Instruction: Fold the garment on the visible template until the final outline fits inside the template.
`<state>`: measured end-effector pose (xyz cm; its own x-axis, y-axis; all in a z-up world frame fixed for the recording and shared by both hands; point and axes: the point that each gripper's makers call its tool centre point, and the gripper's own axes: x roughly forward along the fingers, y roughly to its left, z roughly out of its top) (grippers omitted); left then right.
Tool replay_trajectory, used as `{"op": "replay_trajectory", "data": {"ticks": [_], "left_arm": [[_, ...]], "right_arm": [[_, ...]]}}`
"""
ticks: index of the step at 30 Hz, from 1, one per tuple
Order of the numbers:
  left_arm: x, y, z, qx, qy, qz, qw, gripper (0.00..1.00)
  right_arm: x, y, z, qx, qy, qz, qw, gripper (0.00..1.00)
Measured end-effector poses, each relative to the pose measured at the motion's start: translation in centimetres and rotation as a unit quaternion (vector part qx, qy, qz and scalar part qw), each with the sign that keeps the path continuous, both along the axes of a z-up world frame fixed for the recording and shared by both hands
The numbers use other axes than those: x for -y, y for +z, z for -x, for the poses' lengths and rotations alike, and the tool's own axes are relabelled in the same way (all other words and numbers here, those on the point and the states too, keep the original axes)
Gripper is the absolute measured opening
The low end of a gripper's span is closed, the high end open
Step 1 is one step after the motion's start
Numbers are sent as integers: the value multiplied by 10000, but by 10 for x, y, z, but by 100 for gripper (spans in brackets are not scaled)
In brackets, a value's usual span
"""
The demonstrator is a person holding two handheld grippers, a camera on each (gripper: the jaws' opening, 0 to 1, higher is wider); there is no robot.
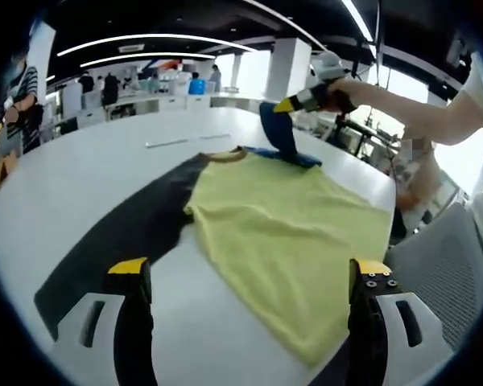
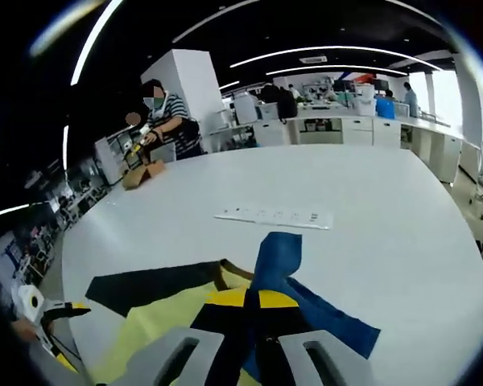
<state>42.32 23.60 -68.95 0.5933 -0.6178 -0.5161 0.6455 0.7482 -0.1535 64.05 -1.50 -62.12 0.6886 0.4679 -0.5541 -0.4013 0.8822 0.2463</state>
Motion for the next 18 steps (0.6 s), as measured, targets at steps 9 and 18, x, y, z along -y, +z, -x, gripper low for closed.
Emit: {"op": "replay_trajectory", "data": {"ticks": [9, 18], "left_arm": [[-2, -5, 2, -50, 46, 2, 10000, 99], [0, -8, 2, -89, 68, 15, 9999, 99]], "right_arm": [[-27, -2, 1, -20, 162, -138, 9998, 0], [-58, -15, 6, 61, 479, 23, 9988, 0]]}}
